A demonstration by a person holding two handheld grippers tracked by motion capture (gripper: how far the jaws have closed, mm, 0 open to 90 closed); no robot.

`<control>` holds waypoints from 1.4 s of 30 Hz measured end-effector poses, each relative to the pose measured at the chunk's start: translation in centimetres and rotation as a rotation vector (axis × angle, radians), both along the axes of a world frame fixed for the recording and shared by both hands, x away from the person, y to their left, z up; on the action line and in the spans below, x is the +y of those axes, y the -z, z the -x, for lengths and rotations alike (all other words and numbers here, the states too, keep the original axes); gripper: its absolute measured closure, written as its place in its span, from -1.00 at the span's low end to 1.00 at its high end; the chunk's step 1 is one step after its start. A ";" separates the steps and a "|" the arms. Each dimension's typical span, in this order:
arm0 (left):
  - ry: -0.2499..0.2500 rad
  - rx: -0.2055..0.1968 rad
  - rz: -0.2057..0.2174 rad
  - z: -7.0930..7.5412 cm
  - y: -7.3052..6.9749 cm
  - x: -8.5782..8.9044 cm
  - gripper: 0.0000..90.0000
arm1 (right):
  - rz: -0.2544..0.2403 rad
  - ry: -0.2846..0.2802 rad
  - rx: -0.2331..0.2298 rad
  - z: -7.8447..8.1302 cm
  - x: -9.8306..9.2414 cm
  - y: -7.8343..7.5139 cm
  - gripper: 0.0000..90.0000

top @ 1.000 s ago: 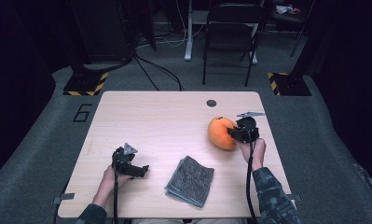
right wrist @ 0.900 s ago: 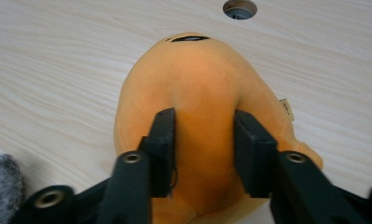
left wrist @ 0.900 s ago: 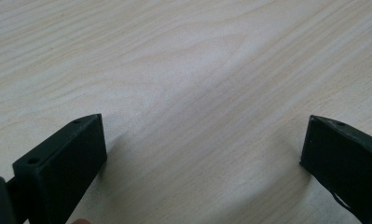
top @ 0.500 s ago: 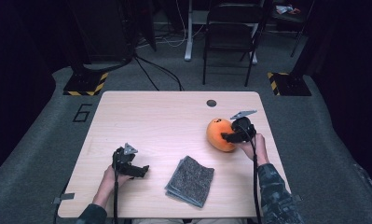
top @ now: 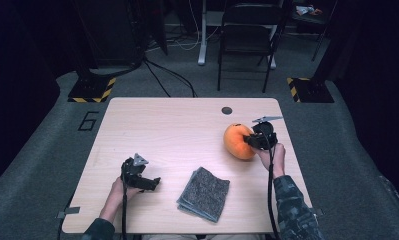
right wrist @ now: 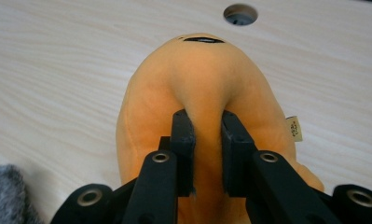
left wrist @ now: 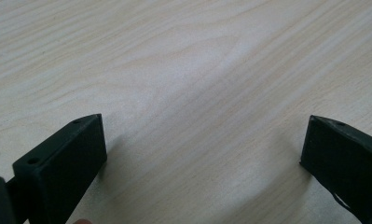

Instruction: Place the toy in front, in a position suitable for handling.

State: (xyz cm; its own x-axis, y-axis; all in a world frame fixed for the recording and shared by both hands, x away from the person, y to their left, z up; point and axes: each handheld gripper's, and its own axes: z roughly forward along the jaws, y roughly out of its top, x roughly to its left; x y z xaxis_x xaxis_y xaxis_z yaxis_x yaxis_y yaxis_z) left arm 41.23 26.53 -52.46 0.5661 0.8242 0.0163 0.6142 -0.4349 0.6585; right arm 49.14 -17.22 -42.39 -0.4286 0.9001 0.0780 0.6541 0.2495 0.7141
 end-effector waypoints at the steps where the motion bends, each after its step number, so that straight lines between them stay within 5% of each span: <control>1: -0.002 -0.001 0.002 0.0 0.0 0.0 -1.00 | 0.005 0.017 -0.009 0.1 0.3 -0.2 0.73; 9: 0.000 -0.002 -0.001 0.0 0.0 0.0 -1.00 | -0.019 0.053 -0.046 0.3 3.2 -1.9 0.72; 22: 0.000 -0.005 0.003 0.0 0.0 -0.1 -1.00 | -0.048 0.027 -0.061 -0.1 7.6 -2.3 0.71; 28: 0.002 -0.006 0.003 0.0 0.0 -0.1 -1.00 | -0.059 0.021 -0.055 -0.4 9.4 -1.7 0.70; 34: 0.001 -0.003 0.001 0.0 0.0 -0.1 -1.00 | -0.041 0.015 -0.011 -0.9 10.7 0.4 0.65; 37: 0.002 -0.003 0.001 0.0 0.0 -0.1 -1.00 | -0.058 0.005 0.005 -1.0 10.9 1.5 0.55; 42: 0.004 -0.003 0.001 0.0 0.0 -0.1 -1.00 | -0.054 -0.049 -0.027 -0.7 10.1 0.6 0.06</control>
